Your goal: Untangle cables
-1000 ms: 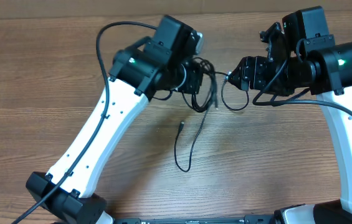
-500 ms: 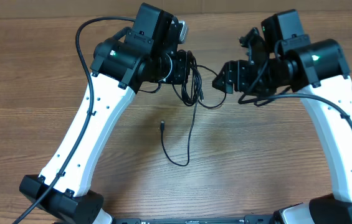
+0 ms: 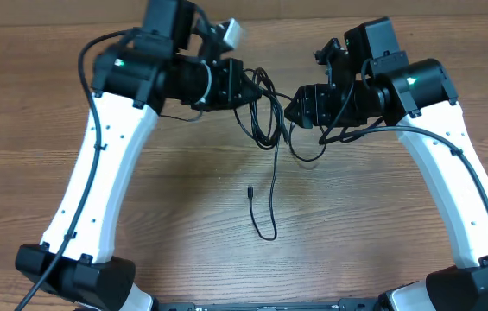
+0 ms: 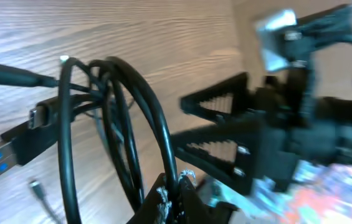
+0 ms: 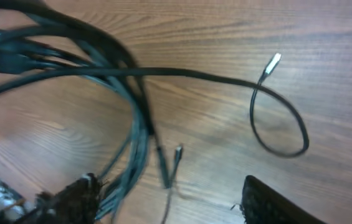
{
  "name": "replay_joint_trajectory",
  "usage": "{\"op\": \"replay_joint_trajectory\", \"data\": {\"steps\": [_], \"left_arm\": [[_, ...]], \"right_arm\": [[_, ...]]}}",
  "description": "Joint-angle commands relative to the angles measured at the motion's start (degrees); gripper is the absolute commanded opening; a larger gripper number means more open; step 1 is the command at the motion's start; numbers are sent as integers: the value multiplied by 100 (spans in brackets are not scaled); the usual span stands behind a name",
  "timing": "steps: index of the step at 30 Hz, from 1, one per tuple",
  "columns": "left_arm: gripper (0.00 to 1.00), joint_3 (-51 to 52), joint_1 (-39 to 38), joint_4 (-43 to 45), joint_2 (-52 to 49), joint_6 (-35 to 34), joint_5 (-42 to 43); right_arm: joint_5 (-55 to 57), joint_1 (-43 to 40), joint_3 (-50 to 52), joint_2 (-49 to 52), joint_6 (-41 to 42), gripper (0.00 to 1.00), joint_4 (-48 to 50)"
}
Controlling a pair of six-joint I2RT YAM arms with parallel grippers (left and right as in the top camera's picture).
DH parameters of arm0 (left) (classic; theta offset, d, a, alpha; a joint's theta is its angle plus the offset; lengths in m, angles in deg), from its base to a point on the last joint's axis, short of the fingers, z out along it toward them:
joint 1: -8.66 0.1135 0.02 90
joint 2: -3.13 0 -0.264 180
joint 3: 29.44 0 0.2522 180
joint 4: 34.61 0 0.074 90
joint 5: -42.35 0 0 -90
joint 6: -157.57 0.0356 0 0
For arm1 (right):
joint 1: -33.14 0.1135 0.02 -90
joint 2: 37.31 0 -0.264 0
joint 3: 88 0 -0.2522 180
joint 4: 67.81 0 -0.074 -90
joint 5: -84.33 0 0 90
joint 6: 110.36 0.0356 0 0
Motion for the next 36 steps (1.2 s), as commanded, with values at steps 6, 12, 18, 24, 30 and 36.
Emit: {"op": "replay_joint_trajectory", "data": {"steps": [6,12,18,24,30,36], "left_arm": [[4,-173,74,-39,184,50,1290],[4,-173,74,-72,184,50,1449],[4,-173,72,-109,181,79,1458],[4,-173,85,-109,181,101,1410],[4,-173,184,-109,181,133,1421],[4,-173,195,-107,181,114,1451]], "right_arm": [[-142,39,101,162,-378,66,487],[-262,39,101,400,-411,60,599],[-868,39,101,540,-514,55,807],[-1176,39,96,540,-531,55,868],[-1432,-144,81,533,-1005,55,621],[-2168,-181,81,533,-1733,55,461]]}}
